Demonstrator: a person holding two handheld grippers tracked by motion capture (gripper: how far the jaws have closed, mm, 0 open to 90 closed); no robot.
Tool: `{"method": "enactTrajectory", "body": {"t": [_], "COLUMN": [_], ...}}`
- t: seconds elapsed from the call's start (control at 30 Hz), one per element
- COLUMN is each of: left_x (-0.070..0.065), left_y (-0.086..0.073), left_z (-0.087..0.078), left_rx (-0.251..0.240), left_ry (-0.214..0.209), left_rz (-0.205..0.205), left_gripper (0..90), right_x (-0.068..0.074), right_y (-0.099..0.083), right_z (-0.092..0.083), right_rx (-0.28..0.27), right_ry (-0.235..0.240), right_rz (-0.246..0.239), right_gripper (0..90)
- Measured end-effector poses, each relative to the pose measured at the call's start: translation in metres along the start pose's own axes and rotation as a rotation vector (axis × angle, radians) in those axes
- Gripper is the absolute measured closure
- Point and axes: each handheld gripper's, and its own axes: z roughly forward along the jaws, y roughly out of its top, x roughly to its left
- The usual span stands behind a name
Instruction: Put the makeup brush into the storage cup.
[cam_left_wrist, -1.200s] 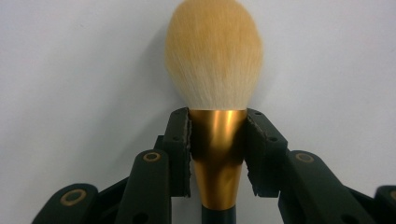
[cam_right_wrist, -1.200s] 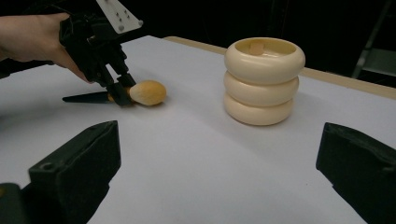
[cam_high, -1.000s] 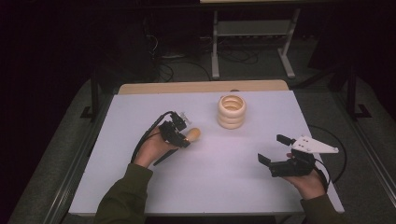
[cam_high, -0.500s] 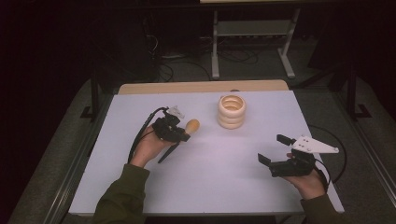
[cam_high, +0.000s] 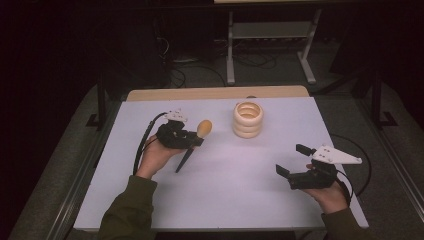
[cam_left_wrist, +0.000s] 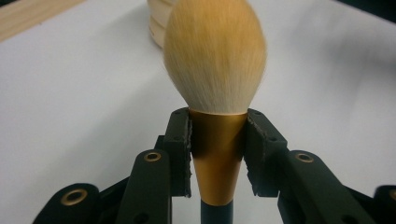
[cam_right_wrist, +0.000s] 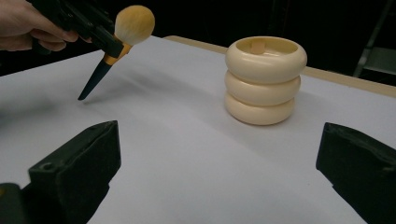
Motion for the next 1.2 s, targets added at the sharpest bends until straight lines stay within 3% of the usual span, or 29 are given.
{"method": "enactTrajectory", "body": {"t": [0.3, 0.47, 0.83, 1.2], "left_x": [0.001, 0.000, -0.006, -0.014], "left_y": [0.001, 0.001, 0.005, 0.008], "left_z": [-0.011, -0.017, -0.023, -0.026], "left_rx": [-0.066, -0.109, -0.202, -0.266], "left_ry": [-0.024, -0.023, -0.088, -0.112], "left_rz": [-0.025, -0.019, -0.008, 0.008], "left_gripper": [65.4, 65.4, 65.4, 65.4], "right_x": [0.001, 0.002, 0.006, 0.007], "right_y": [0.001, 0.002, 0.013, 0.024], "right_z": [0.002, 0.003, 0.013, 0.024], "right_rx": [-0.001, -0.005, -0.012, -0.010], "right_ry": [0.005, 0.012, 0.053, 0.097], "right_rz": [-0.001, -0.006, -0.015, -0.002], "right_gripper": [0.0, 0.0, 2.8, 3.2]}}
